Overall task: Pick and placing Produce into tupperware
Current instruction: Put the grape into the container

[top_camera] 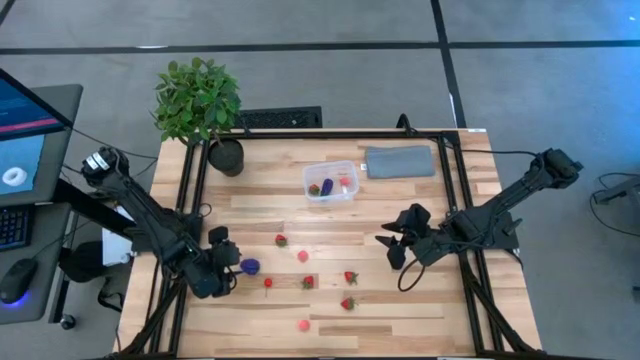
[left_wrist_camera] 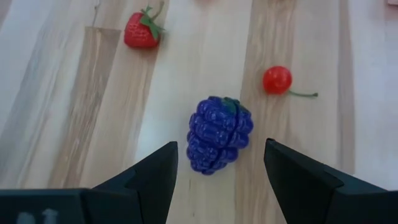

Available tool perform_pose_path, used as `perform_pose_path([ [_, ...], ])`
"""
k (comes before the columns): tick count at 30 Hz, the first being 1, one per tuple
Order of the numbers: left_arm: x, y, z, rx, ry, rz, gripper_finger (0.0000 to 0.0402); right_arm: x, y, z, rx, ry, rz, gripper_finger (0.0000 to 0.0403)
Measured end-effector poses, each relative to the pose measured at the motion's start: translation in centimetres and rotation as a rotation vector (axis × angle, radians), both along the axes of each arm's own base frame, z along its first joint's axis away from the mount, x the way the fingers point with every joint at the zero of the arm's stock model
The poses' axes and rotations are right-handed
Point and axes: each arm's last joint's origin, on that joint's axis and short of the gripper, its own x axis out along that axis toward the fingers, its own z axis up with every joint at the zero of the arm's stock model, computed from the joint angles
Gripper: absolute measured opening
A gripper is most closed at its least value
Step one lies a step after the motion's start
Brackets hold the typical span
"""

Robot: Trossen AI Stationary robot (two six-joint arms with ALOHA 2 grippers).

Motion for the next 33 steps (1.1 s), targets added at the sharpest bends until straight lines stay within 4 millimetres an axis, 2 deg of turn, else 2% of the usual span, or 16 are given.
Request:
perform_pose_path([
  [9,0.0,0.1,-0.8,-0.005,-0.016,-0.003,0.0229,0.0,0.0,0.0,0.014,-0.003,-0.007,0.0221],
  [24,0.1,0.1,-0.7,0.127,-0.032,-0.164,0.0229,0.0,0.0,0.0,0.013,-0.004,-0.008,0.0221],
  [33,1.0,0.4,-0.9,0.135,-0.023,-0.165,0.0229,0.0,0.0,0.0,0.015,-0.007,-0.009,0.0221],
])
